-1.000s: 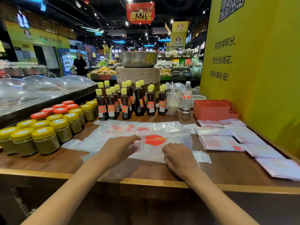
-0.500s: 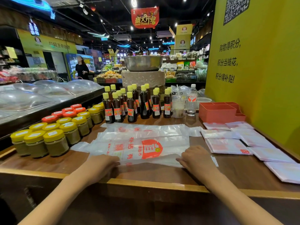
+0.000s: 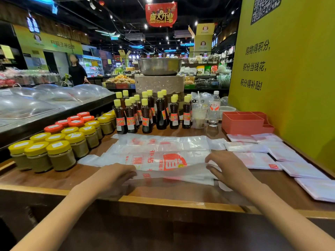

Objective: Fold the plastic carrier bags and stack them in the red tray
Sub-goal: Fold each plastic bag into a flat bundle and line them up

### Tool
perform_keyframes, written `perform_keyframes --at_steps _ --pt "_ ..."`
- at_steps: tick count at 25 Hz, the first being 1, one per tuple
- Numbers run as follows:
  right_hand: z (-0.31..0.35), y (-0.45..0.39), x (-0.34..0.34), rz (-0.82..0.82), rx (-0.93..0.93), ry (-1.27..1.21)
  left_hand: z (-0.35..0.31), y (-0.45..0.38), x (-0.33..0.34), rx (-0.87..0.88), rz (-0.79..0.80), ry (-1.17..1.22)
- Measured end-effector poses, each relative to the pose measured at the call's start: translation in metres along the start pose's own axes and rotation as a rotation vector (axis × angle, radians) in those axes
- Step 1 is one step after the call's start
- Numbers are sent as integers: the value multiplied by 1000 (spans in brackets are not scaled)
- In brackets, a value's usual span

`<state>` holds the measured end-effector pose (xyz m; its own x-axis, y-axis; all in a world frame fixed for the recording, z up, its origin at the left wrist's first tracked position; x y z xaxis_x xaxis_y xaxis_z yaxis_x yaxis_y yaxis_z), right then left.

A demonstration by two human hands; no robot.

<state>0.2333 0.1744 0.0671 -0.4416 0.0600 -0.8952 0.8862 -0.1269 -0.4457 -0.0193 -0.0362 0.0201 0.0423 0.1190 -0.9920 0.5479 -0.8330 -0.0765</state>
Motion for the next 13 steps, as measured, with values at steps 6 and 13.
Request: perform_keyframes --at_steps 6,13 --pt "-11 -29 1 223 72 -328 -2 -1 -48 -53 -123 -13" --pt "3 -55 40 220 239 255 -68 -1 -10 2 -283 78"
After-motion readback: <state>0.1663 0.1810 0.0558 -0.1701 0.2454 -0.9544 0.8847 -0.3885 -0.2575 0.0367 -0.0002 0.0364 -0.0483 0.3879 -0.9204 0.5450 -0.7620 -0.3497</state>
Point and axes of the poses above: each hand's wrist, its own y-axis away from the middle knuckle, its own x-axis out of the palm, z = x × y, the point moved 10 cm from there along -y, towards the middle knuckle, and after that the axes turned 14 degrees about -x, right-handed, at the moved point
